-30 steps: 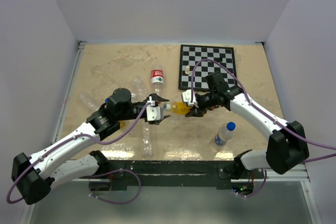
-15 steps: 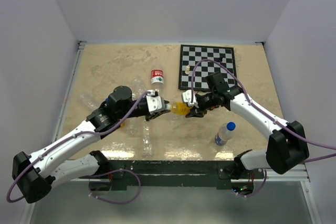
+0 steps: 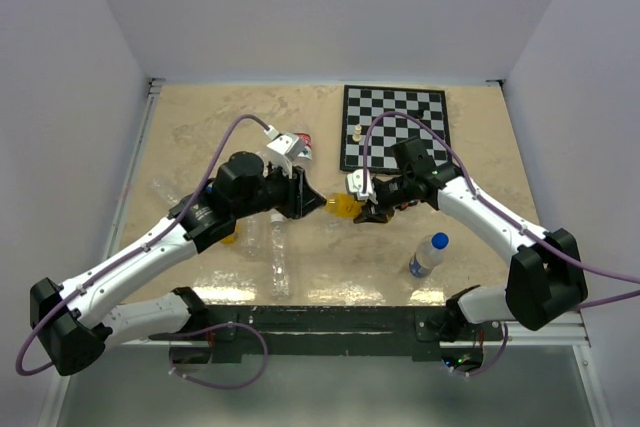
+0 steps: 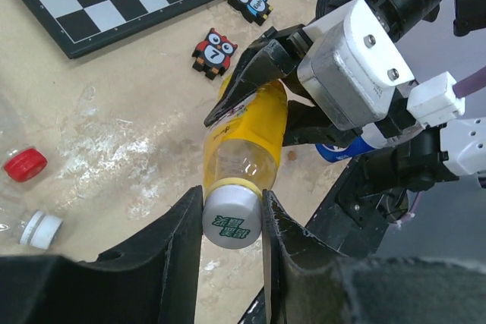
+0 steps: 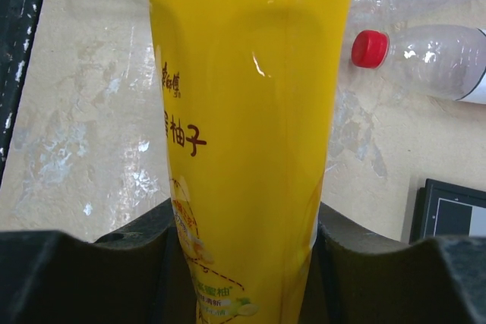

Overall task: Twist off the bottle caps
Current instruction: Unscrew the bottle cap from the plastic bottle.

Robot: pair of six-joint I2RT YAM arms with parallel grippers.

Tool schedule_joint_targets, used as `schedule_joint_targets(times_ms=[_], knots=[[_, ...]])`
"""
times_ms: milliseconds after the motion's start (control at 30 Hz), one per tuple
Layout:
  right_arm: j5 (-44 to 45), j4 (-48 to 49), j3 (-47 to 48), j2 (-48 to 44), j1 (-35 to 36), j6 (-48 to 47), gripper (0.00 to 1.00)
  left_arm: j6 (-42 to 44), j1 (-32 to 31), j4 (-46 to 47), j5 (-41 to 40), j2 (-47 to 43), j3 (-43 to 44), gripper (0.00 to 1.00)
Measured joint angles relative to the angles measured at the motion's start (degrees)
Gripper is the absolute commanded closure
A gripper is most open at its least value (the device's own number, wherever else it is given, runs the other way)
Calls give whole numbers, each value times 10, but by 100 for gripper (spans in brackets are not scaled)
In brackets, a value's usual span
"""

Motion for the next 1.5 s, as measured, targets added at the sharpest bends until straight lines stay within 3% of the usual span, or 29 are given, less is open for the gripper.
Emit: schedule_joint_targets(times_ms=[100, 133, 200, 400, 600, 1100, 1500], knots=[[0, 3, 0, 0, 0, 0, 100, -19, 0, -1, -9, 0, 0, 65], [0, 3, 0, 0, 0, 0, 100, -23, 0, -1, -11, 0, 0, 50], [0, 5, 0, 0, 0, 0, 100, -26, 0, 0, -14, -2, 0, 32], [0, 2, 0, 0, 2, -9, 100, -5, 4, 4, -39, -37, 0, 6], [0, 2, 0, 0, 3, -9, 100, 67, 4, 6, -40, -83, 0, 2], [0, 2, 0, 0, 3, -11, 100, 385, 4, 21, 53, -189, -69, 0], [0, 1, 0, 0, 3, -11, 100, 503, 4, 37, 104, -179, -96, 0]])
